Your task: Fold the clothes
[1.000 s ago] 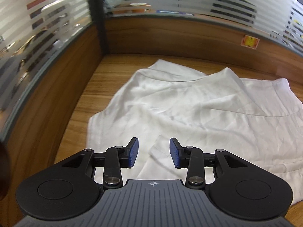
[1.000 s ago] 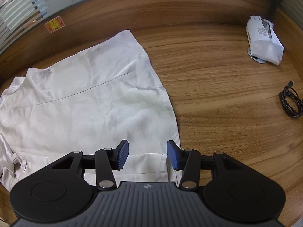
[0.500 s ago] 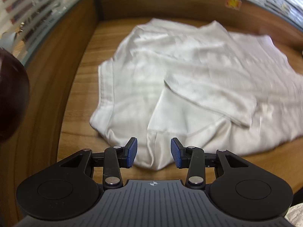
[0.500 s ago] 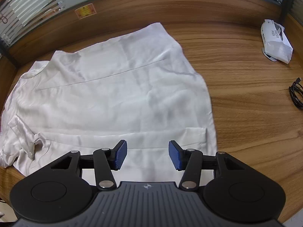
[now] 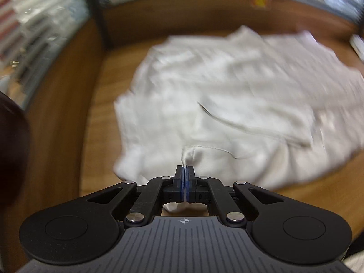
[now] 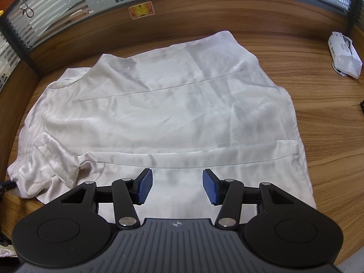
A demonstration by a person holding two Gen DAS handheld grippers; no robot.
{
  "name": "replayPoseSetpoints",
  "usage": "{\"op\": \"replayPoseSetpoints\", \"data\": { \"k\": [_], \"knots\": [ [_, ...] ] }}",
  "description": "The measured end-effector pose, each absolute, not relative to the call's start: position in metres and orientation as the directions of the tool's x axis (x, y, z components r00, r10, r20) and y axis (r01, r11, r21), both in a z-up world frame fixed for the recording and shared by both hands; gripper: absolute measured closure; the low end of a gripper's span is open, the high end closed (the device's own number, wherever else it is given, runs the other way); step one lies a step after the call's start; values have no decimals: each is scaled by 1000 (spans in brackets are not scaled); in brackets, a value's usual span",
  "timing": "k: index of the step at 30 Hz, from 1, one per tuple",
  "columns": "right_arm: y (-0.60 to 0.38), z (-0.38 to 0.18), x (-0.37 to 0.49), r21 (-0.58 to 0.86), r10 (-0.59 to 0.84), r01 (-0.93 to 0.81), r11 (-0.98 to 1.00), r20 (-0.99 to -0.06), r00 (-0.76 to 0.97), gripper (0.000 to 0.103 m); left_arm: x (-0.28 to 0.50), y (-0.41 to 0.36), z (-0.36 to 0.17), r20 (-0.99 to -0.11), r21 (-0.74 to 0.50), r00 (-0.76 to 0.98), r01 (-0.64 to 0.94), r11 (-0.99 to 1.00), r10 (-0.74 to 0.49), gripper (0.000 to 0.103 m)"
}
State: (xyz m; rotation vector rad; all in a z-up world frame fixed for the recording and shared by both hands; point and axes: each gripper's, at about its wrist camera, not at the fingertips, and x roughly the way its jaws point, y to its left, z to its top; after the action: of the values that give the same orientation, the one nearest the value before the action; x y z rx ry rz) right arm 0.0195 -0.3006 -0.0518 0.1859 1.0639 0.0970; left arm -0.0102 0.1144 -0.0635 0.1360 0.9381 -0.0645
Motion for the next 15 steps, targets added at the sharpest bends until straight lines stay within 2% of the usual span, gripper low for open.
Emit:
{"op": "replayPoseSetpoints", "data": {
  "k": [5,8,9,10,15],
  "knots": [
    [-287,-51,18,205,184,-11,979,-854,487,48,14,117,-80,-858,98,512,91,991,38,97],
    [-274,-49,18,208,206,-50,977,-851,483,48,16,115,-81,-861,96,508,98,991,33,81],
    [-269,-48,18,209,214,-64,976,-850,482,47,15,113,-78,-855,102,517,100,990,36,71],
    [-262,-48,19,215,232,-90,972,-849,476,47,13,111,-74,-847,108,530,107,988,35,68],
    [-232,-51,23,249,310,-193,949,-845,436,47,9,103,-63,-833,95,553,134,986,5,66]
  ]
}}
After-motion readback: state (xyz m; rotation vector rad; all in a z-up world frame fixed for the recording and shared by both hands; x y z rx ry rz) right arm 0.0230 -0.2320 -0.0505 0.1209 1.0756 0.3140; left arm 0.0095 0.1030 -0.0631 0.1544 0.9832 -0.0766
